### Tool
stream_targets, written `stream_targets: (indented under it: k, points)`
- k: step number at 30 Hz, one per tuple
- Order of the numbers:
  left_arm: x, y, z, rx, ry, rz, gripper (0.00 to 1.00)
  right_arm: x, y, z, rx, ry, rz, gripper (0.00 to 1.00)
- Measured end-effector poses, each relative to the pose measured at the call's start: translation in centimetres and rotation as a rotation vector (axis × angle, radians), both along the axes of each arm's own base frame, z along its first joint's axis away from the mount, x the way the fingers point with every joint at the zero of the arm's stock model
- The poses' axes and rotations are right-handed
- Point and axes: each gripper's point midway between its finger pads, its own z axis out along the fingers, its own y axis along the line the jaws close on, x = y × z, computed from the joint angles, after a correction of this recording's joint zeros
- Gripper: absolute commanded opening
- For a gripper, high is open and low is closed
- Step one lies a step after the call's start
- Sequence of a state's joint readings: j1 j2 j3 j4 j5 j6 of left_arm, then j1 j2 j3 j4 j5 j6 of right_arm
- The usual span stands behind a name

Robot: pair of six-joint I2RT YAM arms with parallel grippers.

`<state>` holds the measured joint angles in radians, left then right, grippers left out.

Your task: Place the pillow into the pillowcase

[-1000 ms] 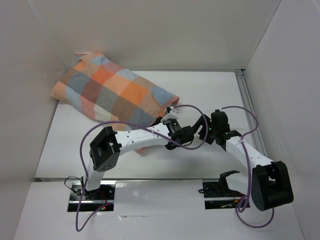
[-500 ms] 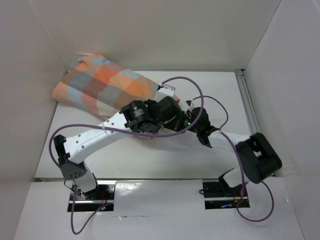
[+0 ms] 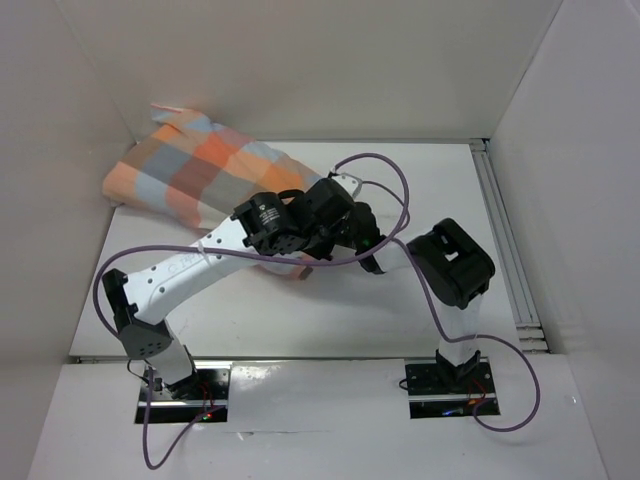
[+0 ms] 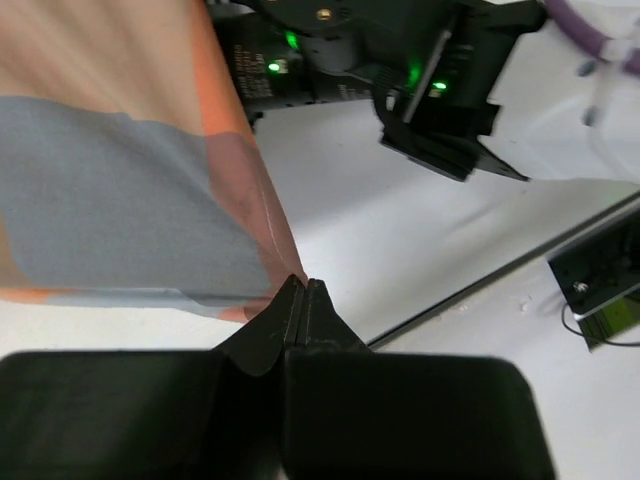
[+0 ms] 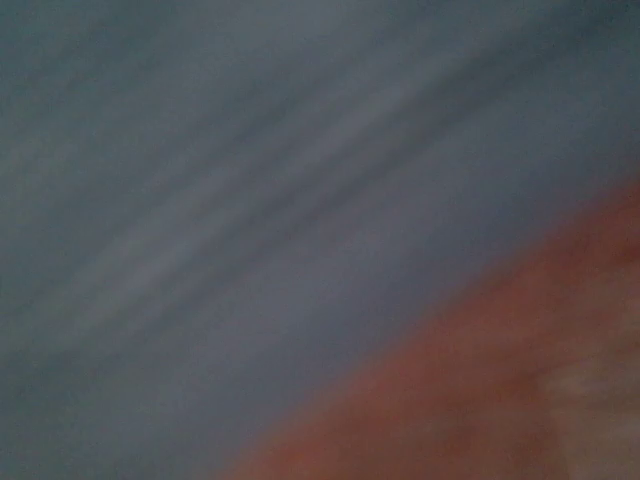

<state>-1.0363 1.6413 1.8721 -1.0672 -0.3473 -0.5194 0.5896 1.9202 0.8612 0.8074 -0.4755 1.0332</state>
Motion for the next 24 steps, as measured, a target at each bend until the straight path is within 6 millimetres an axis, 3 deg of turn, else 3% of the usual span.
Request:
stream_targets:
  k: [4,9,13,15,17,20,24]
  points:
    - [-0.1,-0.8,1.0,-0.042,0.012,-0.040,0.00,1.2,0.7,1.1,0.041,-0.020,-0.016,0.00]
    - [0.8,-2.1,4.9,-0.122,-0.039,-0.058,0.00,1.7,1.2,3.6,0.101,-0.074,-0.018,0.00]
    - [0.9,-3.0,7.3,-0.179,-0.063,-0.088,0.00,1.6,0.9,6.9,0.122,-0.139,-0.035,0.00]
    - [0.9,-3.8,7.8,-0.205,-0.059,-0.107,0.00,1.6,0.7,8.8,0.133,-0.188,-0.056,0.00]
    - [0.6,-4.6,7.8,-0.224,-0.040,-0.134,0.00,1.7,0.9,9.5,0.140,-0.217,-0.061,0.00]
    - [0.1,-5.8,6.6,-0.225,0.013,-0.173,0.00,2.3,1.6,7.8,0.134,-0.195,-0.054,0.00]
    - [-0.2,-7.7,4.1,-0.211,0.095,-0.212,0.00,2.6,1.5,3.3,0.104,-0.092,-0.061,0.00]
